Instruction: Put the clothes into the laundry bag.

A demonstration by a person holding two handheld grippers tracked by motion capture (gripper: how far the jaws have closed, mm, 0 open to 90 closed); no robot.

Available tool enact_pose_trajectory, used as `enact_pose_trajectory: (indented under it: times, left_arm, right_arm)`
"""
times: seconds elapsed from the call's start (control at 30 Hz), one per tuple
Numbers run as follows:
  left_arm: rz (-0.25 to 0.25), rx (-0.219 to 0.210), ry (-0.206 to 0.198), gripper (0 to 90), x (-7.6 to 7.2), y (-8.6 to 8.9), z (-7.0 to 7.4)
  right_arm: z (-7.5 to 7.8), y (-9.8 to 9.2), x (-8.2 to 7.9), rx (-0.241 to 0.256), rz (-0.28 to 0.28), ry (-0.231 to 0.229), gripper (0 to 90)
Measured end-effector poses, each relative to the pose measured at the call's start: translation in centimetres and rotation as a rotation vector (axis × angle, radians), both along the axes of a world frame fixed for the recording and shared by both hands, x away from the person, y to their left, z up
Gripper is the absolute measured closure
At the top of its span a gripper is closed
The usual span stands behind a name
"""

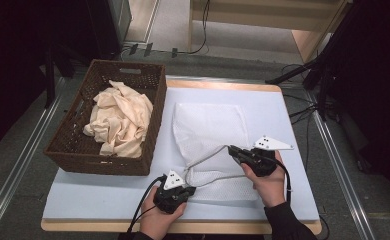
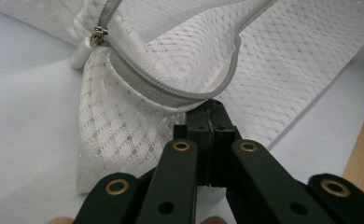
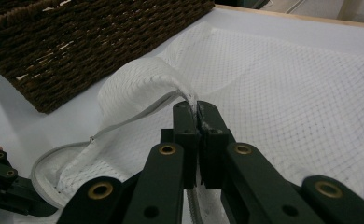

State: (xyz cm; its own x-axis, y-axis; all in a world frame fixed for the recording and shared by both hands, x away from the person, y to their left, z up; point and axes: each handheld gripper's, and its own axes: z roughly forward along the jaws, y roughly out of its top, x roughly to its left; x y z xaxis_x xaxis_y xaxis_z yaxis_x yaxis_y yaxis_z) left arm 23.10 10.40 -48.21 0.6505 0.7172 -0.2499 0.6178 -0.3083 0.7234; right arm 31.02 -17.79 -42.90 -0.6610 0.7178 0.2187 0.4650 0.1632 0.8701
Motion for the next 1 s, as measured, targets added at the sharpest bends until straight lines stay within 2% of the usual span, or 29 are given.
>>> enact_pose_trajectory:
  times: [0.07,0.17,0.27,0.33,0.4,0.47,0.5,0.57,0.6,0.67,0.7,0.77,0.83,0.9,1.0]
  left_arm:
    - [-0.019,-0.032,0.024,87.7,0.2,0.3,0.1]
    - [-0.045,-0.07,-0.033,73.3,-0.4,0.6,0.8]
    - [-0.043,-0.11,-0.103,54.3,-1.1,0.8,2.5]
    - [-0.051,-0.144,-0.116,42.1,-1.3,0.9,4.0]
    - [-0.043,-0.15,-0.129,28.7,-1.3,1.2,5.5]
    - [-0.023,-0.125,-0.141,16.7,-1.1,1.4,6.6]
    - [-0.014,-0.138,-0.148,12.6,-0.9,1.7,7.3]
    - [-0.028,-0.145,-0.158,6.8,-0.5,2.2,8.0]
    - [-0.023,-0.159,-0.147,4.0,-0.1,2.6,8.5]
    - [0.001,-0.182,-0.133,3.6,0.4,3.3,9.1]
    - [0.022,-0.195,-0.139,3.6,0.7,3.6,9.4]
    - [0.048,-0.181,-0.155,3.5,1.4,4.3,9.9]
    - [0.073,-0.148,-0.169,2.8,2.2,5.0,10.4]
    - [0.09,-0.142,-0.176,0.7,2.8,5.5,10.7]
    - [0.146,-0.126,-0.189,0.3,4.3,6.6,11.2]
  right_arm:
    - [-0.1,0.1,0.0,-0.006,0.006,0.0,87.9]
    - [-0.3,0.4,-0.1,-0.008,0.013,0.009,87.9]
    - [-0.4,0.4,-0.1,-0.01,0.018,0.013,87.9]
    - [-0.4,0.3,-0.1,-0.004,0.018,0.015,87.9]
    - [-0.4,0.4,-0.2,-0.006,0.021,0.016,87.9]
    - [-0.5,0.5,-0.2,-0.008,0.025,0.019,87.8]
    - [-0.5,0.5,-0.2,-0.01,0.028,0.019,87.8]
    - [-0.6,0.6,-0.2,-0.009,0.031,0.02,87.7]
    - [-0.6,0.7,-0.2,-0.009,0.031,0.018,87.8]
    - [-0.5,0.7,-0.3,-0.009,0.031,0.018,87.7]
    - [-0.5,0.7,-0.3,-0.008,0.031,0.019,87.7]
    - [-0.6,0.7,-0.3,-0.011,0.031,0.019,87.7]
    - [-0.6,0.7,-0.3,-0.011,0.032,0.021,87.7]
    - [-0.7,0.7,-0.3,-0.01,0.033,0.023,87.7]
    - [-0.7,0.7,-0.3,-0.009,0.033,0.023,87.7]
